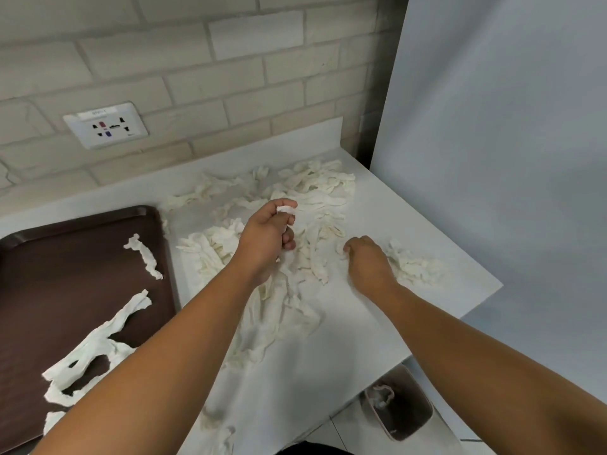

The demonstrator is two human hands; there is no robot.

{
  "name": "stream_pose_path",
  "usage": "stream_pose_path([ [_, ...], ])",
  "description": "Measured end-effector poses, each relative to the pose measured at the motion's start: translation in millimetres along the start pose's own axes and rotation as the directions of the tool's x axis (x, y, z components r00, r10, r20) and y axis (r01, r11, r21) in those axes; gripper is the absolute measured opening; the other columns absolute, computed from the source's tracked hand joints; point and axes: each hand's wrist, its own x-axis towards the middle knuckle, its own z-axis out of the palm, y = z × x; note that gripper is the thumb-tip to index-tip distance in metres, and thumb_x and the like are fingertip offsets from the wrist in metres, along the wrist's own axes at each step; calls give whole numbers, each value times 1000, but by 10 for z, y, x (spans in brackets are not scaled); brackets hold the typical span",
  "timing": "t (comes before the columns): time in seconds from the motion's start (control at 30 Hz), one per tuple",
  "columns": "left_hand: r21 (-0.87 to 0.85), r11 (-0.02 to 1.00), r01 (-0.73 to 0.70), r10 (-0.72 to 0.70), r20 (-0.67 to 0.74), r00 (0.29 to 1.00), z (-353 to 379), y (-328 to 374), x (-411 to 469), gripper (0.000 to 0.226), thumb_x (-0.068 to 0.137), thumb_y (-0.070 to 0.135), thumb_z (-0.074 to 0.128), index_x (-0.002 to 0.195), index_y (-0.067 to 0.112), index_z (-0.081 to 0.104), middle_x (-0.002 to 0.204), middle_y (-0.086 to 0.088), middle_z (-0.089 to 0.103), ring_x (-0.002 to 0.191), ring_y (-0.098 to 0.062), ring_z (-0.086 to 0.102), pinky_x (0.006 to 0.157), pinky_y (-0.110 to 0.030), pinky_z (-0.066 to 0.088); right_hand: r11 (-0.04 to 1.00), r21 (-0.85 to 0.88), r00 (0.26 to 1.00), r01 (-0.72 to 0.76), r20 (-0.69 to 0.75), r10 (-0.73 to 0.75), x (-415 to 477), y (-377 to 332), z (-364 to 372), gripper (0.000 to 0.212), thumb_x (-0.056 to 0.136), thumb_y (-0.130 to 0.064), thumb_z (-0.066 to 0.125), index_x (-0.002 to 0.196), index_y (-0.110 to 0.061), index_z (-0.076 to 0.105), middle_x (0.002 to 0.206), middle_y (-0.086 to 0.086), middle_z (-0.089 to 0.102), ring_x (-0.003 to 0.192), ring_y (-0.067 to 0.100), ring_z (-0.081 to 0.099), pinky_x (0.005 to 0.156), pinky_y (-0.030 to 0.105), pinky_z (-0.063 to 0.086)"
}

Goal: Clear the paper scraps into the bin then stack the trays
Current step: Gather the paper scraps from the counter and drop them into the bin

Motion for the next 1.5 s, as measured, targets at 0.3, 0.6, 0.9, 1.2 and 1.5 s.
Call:
stream_pose_path([
  [0.3,507,808,-298,109,368,923,214,438,143,52,65,-5,41,83,44,40,92,-6,40,75,-22,34,57,-37,31,954,297,997,-41,-48,58,-40,-101,-342,17,96,-6,49,109,-13,58,120,6,58,96,16,53,75,12,32],
  [0.6,787,314,-531,241,475,846,338,658,232,32,83,-5,56,82,26,48,96,-4,62,88,-28,61,77,-46,51,929,371,997,-9,-68,37,-176,41,-665,19,99,-4,42,105,-10,59,100,4,67,88,19,59,67,11,39],
  [0.9,512,741,-434,326,291,900,838,1010,-39,28,88,3,68,81,25,52,90,-8,65,95,-32,70,64,-35,50,696,715,992,-68,-23,121,-439,220,-1164,23,96,-17,36,81,-16,53,69,-6,47,61,14,42,60,27,37],
  [1.2,611,754,-241,5,362,932,1806,135,-597,39,81,-5,34,74,31,47,60,11,54,67,-21,48,66,-39,43,789,602,983,-126,-29,179,-1202,1156,-1612,31,99,-8,40,125,-21,48,107,-3,64,73,13,56,70,29,50],
  [1.5,665,729,-162,-243,473,847,2523,-1332,-1234,13,90,3,41,93,16,43,78,-5,41,64,-17,36,55,-30,33,676,638,895,-370,48,444,-2165,2149,-1307,11,93,-17,64,103,-15,60,93,5,71,71,19,66,68,33,59],
])
